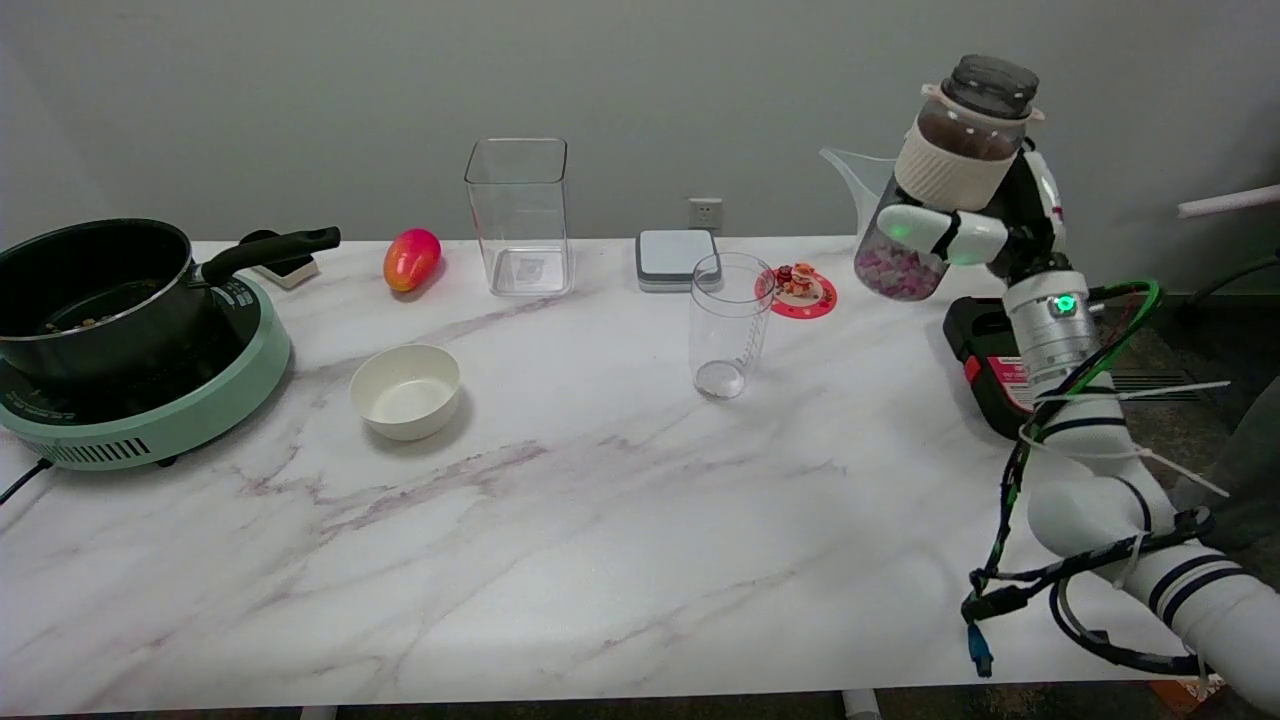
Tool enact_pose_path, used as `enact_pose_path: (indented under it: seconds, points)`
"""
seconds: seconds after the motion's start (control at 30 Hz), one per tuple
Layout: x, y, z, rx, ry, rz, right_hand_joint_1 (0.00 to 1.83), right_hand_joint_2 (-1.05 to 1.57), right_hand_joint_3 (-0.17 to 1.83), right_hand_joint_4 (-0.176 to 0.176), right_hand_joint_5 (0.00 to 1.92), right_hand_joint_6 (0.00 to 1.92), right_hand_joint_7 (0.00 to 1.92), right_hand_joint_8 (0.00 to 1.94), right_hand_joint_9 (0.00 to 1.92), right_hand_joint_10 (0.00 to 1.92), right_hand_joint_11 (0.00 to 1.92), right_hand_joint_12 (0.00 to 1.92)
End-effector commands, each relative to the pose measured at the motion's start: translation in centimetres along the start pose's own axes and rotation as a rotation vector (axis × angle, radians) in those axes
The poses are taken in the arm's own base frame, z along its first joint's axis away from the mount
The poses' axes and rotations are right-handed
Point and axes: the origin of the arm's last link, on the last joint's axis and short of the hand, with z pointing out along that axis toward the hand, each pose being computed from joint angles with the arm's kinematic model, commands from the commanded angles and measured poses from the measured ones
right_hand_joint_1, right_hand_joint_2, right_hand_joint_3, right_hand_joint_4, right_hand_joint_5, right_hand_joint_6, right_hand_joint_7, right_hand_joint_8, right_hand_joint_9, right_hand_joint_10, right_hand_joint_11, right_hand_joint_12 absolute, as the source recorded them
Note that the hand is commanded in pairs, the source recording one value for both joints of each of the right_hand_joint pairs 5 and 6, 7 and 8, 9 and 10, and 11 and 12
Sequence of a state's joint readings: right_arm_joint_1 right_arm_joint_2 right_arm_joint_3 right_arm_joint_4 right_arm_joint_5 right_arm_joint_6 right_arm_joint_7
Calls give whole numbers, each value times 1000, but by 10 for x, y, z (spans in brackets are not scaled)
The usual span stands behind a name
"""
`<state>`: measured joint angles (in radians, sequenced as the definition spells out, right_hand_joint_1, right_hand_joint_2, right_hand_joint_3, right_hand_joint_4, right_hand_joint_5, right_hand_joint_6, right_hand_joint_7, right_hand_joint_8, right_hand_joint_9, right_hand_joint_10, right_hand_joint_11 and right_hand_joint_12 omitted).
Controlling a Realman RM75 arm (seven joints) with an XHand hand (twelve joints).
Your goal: Pour the contents of the bottle into the measuring cup.
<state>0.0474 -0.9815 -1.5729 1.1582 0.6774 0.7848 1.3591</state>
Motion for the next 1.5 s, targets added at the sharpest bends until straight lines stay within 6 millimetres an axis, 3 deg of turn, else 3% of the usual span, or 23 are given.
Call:
enact_pose_path:
  seconds: [0.03, 0.33, 0.7, 1.17, 1.5]
  points:
    - [21, -46, 52, 82, -48, -375, 1272, 1571, 261, 0, 1920, 1920, 1920, 1920, 1861, 1861, 1744, 1744]
    - [-6, -49, 62, 90, -119, -581, 1263, 1571, 259, 0, 1920, 1920, 1920, 1920, 1851, 1851, 1734, 1734]
    - [-29, -43, 48, 142, -226, -912, 1256, 1571, 268, 0, 1920, 1920, 1920, 1920, 1810, 1810, 1700, 1700]
    - [-35, -46, 45, 245, -301, -1225, 1247, 1571, 292, 0, 1920, 1920, 1904, 1904, 1759, 1759, 1619, 1619]
    - [-44, -51, 44, 301, -347, -1312, 1268, 1530, 310, 0, 1920, 1920, 1900, 1900, 1739, 1739, 1581, 1581]
